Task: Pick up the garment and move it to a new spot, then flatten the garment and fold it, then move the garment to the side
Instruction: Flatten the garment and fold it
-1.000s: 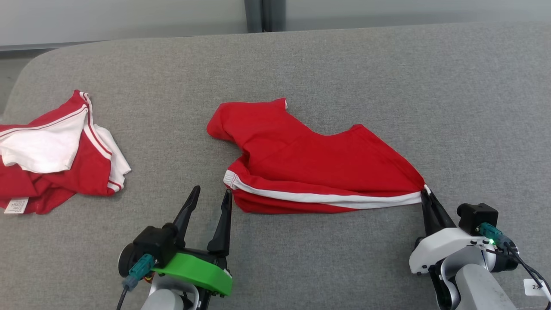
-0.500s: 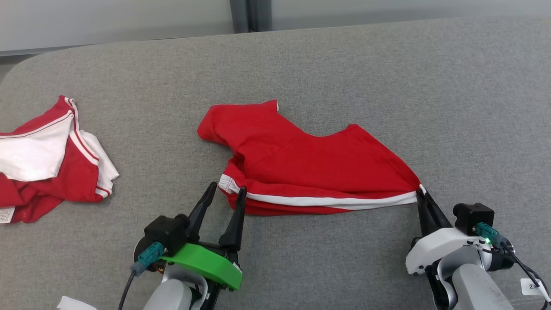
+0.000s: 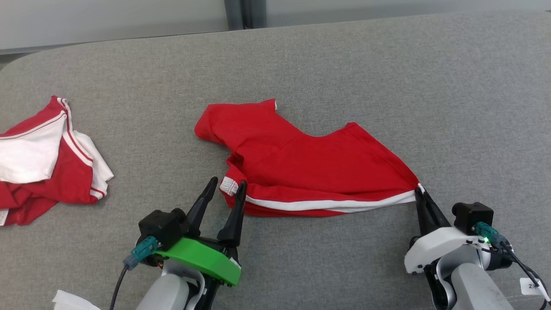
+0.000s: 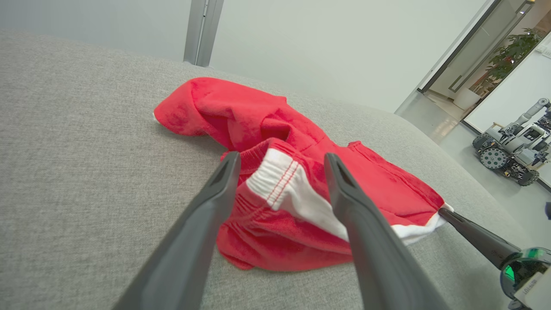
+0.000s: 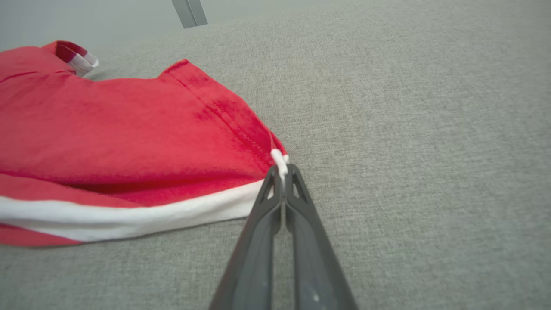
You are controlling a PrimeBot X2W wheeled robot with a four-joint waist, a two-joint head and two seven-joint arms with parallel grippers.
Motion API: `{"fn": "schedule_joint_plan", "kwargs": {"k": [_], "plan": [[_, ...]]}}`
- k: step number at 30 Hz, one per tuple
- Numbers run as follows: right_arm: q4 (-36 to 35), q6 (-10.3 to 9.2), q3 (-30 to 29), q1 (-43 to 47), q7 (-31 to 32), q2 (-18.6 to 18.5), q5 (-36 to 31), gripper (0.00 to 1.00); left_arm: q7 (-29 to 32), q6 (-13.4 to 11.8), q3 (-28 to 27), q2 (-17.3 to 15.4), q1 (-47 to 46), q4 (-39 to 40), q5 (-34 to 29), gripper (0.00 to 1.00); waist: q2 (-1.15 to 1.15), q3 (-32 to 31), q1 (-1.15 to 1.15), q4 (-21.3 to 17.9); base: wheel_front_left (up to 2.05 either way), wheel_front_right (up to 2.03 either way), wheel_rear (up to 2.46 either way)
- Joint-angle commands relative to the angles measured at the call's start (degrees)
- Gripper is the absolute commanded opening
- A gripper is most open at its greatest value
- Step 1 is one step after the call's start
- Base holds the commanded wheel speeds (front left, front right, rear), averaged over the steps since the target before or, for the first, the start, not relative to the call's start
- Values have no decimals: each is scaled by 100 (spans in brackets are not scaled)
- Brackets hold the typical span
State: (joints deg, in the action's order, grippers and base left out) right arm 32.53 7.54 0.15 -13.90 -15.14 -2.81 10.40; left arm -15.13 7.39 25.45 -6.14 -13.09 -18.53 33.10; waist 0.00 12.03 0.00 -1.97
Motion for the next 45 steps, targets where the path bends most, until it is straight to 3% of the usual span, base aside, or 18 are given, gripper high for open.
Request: {"fn": "schedule_joint_plan", "kwargs": {"k": [1,5,8,10,13,14,28,45], "plan": [[-25,-10,3,-10,0,-19,24,0,-2,16,-6,-33,-91,26,47,100,0,6,0,5,0,0,0],[-25,-10,6,-22,0,-19,39,0,-2,16,141,-82,-73,-13,124,100,0,7,0,13,0,0,0],[-28,-10,-1,-27,0,-19,37,0,-2,16,270,-131,-100,-108,172,92,0,5,0,20,0,0,0],[-31,-10,5,-38,0,-19,37,0,-2,16,325,-151,-127,-169,207,68,0,5,0,23,0,0,0],[-34,-9,11,-52,0,-19,46,0,-2,16,432,-178,-153,-288,295,9,0,6,0,24,0,0,0],[-33,-10,12,-53,0,-19,47,0,-2,16,463,-184,-170,-301,313,0,0,5,0,24,0,0,0],[-535,-9,-96,-100,0,-19,348,0,-2,17,401,-266,-46,73,223,0,0,-324,0,91,0,0,0],[-1574,-9,-297,-1053,0,-21,797,0,-2,16,57,-1137,-868,1046,-88,0,0,-1144,0,28,0,0,0]]}}
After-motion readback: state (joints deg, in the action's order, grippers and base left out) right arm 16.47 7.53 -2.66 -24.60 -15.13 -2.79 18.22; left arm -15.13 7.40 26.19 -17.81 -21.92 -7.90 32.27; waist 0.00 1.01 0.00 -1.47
